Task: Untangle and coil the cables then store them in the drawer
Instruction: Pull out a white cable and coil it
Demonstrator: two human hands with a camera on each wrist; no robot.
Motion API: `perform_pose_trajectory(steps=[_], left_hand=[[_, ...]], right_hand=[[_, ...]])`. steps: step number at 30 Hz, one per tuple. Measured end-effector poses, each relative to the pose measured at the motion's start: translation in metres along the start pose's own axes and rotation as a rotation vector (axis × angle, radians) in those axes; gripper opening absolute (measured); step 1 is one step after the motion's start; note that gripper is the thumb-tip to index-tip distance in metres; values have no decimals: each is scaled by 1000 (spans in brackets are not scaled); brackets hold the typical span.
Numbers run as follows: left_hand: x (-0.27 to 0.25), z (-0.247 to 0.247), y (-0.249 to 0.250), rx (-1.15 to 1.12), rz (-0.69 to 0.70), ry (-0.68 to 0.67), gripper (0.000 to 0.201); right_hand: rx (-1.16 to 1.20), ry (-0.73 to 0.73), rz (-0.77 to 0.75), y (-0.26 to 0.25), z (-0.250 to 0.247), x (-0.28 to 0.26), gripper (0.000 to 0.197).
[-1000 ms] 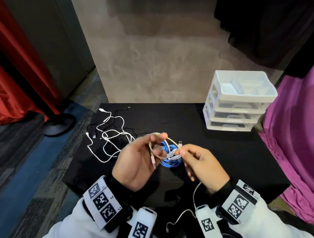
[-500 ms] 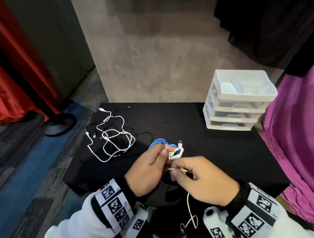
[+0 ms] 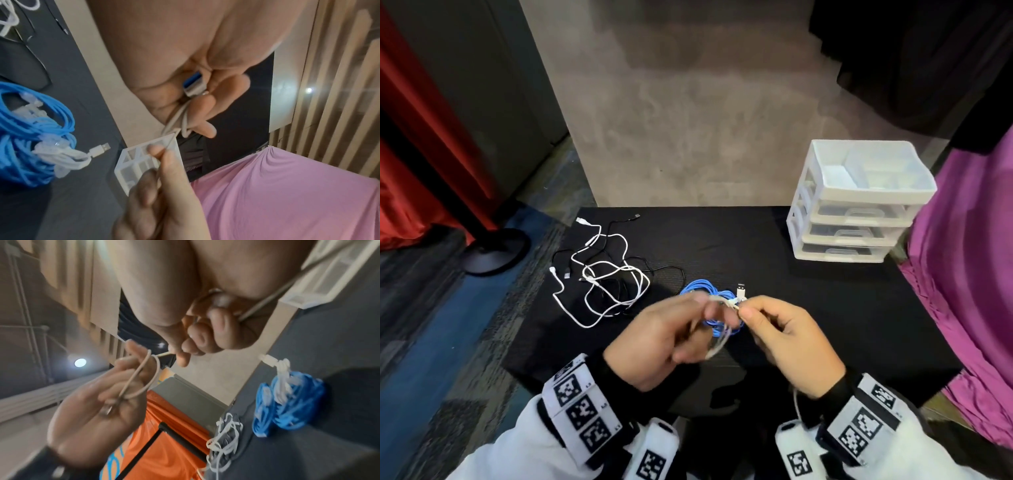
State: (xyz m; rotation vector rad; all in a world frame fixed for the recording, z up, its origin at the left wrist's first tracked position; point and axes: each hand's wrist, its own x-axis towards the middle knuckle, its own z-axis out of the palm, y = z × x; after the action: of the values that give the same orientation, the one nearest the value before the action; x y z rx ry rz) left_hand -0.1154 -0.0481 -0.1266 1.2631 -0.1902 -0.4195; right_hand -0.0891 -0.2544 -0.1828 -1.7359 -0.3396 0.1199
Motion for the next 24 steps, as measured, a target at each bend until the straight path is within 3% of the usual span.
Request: perform_pose_trajectory(steps=[4,7,12,14,17,20,24], left_hand=[[8,-7,5,-83,98,201,38],[15,-11,3,-101,158,286,26],[24,-13,-27,220,100,368,25],[21,-19,-40,421,60,343,28],[11,-20,-42,611,31,177,31],[2,-6,-33,466,37,15,42],[4,6,-27,211,114,31,36]], right_hand=[[-83,4,84,20,19,-20,22],[-260,-92,25,22,35,-37,20],[-343,-277,-98,-8,39,-41,16],[-370,-253,-146,-23,30,-35,15],[-298,-61,-169,-31,9,-18,14],[-153,79,-83,-25,-10,2,18],[-95,91,-35,5,-10,8,21]])
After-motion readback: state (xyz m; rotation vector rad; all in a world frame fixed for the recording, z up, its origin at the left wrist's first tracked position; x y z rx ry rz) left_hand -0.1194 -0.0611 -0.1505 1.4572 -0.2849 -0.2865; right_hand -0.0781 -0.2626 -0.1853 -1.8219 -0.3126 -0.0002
